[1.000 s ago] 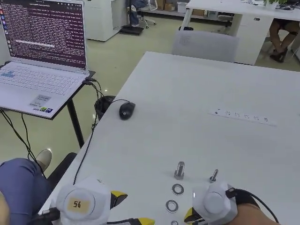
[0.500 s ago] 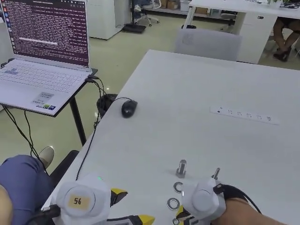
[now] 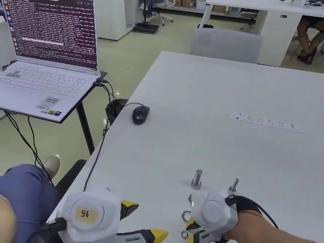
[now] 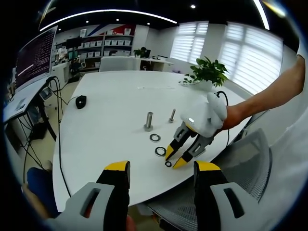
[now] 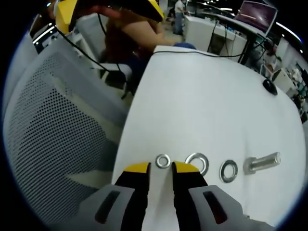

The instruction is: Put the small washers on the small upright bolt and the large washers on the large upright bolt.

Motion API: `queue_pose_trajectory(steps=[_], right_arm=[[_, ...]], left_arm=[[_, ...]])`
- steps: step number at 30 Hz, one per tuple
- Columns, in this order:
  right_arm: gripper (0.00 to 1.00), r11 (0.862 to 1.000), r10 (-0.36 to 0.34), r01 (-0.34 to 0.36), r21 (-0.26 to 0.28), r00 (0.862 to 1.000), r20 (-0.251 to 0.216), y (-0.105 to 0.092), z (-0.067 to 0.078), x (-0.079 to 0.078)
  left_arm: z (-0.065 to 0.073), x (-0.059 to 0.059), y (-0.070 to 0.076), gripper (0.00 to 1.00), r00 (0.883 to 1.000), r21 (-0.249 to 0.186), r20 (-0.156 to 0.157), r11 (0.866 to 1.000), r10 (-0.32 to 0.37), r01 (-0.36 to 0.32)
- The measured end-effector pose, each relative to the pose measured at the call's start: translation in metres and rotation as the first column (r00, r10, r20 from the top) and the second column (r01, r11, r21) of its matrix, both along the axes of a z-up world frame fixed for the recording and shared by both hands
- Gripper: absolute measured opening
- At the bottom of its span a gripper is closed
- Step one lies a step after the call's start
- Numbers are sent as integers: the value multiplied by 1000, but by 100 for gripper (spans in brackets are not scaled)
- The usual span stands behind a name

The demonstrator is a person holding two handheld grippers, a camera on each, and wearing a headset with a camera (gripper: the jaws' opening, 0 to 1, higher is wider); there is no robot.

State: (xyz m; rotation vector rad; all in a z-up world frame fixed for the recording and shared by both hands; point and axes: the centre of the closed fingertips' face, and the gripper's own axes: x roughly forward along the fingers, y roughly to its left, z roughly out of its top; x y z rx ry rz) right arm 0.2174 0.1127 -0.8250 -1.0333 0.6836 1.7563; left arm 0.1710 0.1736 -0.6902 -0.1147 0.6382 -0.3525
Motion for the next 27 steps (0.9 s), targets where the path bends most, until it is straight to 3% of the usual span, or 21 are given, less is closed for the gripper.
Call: queue_pose_trajectory(steps=[7, 27], right_arm=[[15, 1000, 28, -28, -10, 1000, 13, 2, 0, 1], [15, 997, 72, -71, -41, 997, 31, -1, -1, 1]], left_arm=[[0, -1, 2, 52, 1000, 0, -2, 1000, 6, -6], [-1, 0, 1, 52, 1000, -2, -2, 1000, 1, -1]])
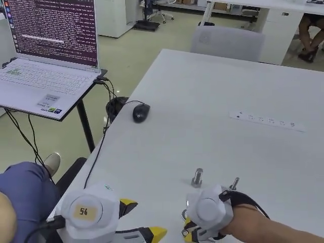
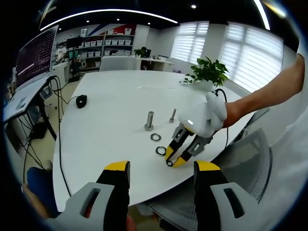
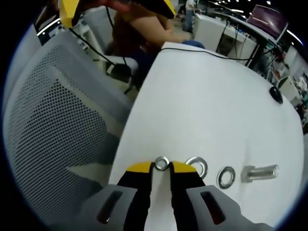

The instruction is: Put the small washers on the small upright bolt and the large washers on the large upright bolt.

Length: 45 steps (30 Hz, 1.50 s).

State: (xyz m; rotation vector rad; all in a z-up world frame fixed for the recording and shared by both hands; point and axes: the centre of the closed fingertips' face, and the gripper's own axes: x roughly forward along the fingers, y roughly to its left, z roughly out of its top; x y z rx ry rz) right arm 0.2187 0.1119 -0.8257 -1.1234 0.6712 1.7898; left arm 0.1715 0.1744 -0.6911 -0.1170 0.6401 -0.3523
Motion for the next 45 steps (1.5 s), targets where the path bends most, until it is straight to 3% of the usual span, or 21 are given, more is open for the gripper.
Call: queue_pose_trajectory(steps=[9, 19, 22, 28, 29, 36, 45], right_arm=[[14, 1000, -26, 26, 6, 1000, 2, 0, 0, 1], [14, 990, -134, 134, 39, 991, -11, -13, 1, 10], [14, 979, -195, 196, 46, 980, -24, -24, 1, 20], [14, 943, -329, 330, 45, 944, -24, -57, 1, 50], [14, 929, -365, 366, 45, 930, -32, -64, 2, 56], [14, 868, -490, 492, 72, 871, -44, -85, 12, 90], [14, 848, -526, 527, 58, 850, -34, -95, 10, 104]], left_arm=[[2, 1, -2, 52, 1000, -1, 4, 1000, -4, 4], [4, 0, 0, 52, 1000, 3, 4, 1000, -1, 1], [4, 1, 0, 52, 1000, 4, 5, 1000, -4, 4], [4, 4, -4, 52, 1000, 5, 5, 1000, -16, 16], [4, 4, -5, 52, 1000, 4, 5, 1000, -19, 19], [3, 6, -10, 52, 1000, 3, 3, 1000, -31, 31], [2, 5, -9, 52, 1000, 4, -1, 1000, -27, 27]])
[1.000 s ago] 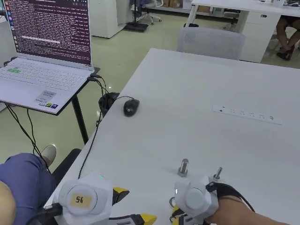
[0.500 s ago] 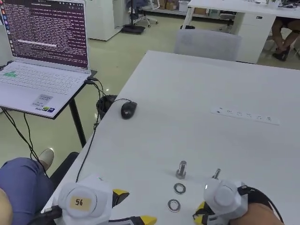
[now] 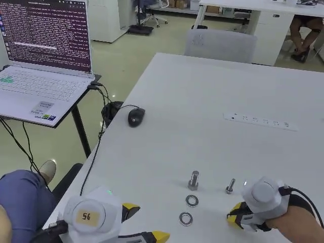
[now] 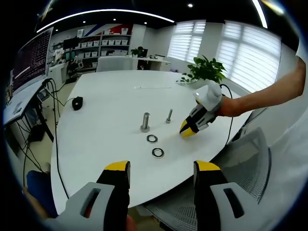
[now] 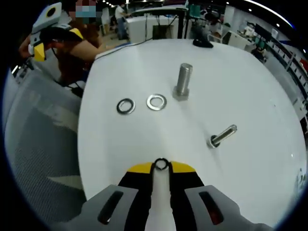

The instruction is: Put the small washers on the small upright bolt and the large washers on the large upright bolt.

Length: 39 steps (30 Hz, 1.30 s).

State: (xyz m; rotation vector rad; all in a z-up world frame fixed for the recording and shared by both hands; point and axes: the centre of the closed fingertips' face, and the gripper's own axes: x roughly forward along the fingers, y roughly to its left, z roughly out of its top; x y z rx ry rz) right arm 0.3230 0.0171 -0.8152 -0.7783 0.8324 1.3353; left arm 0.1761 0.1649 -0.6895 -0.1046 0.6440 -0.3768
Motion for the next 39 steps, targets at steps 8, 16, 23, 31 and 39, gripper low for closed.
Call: queue_pose_trajectory(steps=[8, 16, 23, 31, 39], right_arm=[[14, 1000, -10, 10, -7, 1000, -1, 1, -2, 5], [14, 998, -55, 54, 26, 997, 47, -2, 20, 26], [14, 997, -63, 57, 47, 990, 127, -2, 54, 57], [14, 998, -48, 42, 41, 988, 150, 9, 66, 81], [14, 1000, -5, 5, 5, 990, 138, 16, 56, 79]], left_arm=[[-1, -2, 3, 52, 1000, 2, -4, 1000, 8, -8], [0, -3, 6, 52, 1000, -1, -3, 1000, 19, -19], [-1, -1, 4, 52, 1000, -4, -2, 1000, 12, -12], [0, 1, 3, 52, 1000, -7, 1, 1000, 10, -10], [-1, -3, 9, 52, 1000, -6, -6, 1000, 27, -27]])
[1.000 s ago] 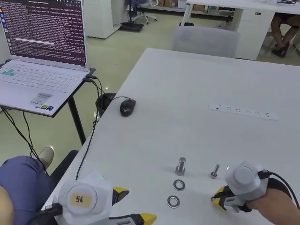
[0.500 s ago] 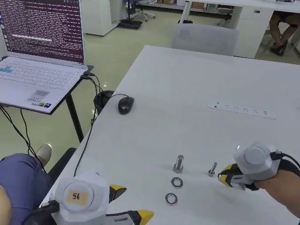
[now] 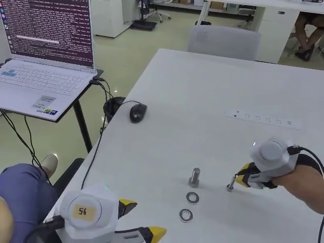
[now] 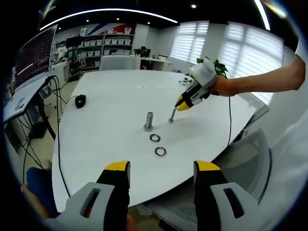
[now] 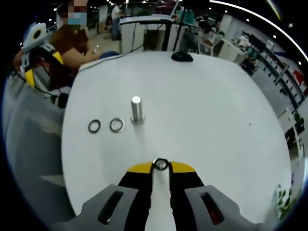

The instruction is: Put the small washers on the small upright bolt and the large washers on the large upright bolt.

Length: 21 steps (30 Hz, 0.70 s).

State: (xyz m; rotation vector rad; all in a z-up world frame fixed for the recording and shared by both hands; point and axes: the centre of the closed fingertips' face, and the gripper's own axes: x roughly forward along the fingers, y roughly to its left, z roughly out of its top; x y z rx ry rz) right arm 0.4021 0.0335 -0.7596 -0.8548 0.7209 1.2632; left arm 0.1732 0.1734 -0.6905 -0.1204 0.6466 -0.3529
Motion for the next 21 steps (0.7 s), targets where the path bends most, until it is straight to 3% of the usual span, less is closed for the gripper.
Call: queue_pose_trajectory(steps=[21], right_arm=[[14, 999, 4, -5, -35, 1000, -16, 3, -6, 1]], left_arm=[[1, 3, 0, 52, 1000, 0, -3, 1000, 1, -1]])
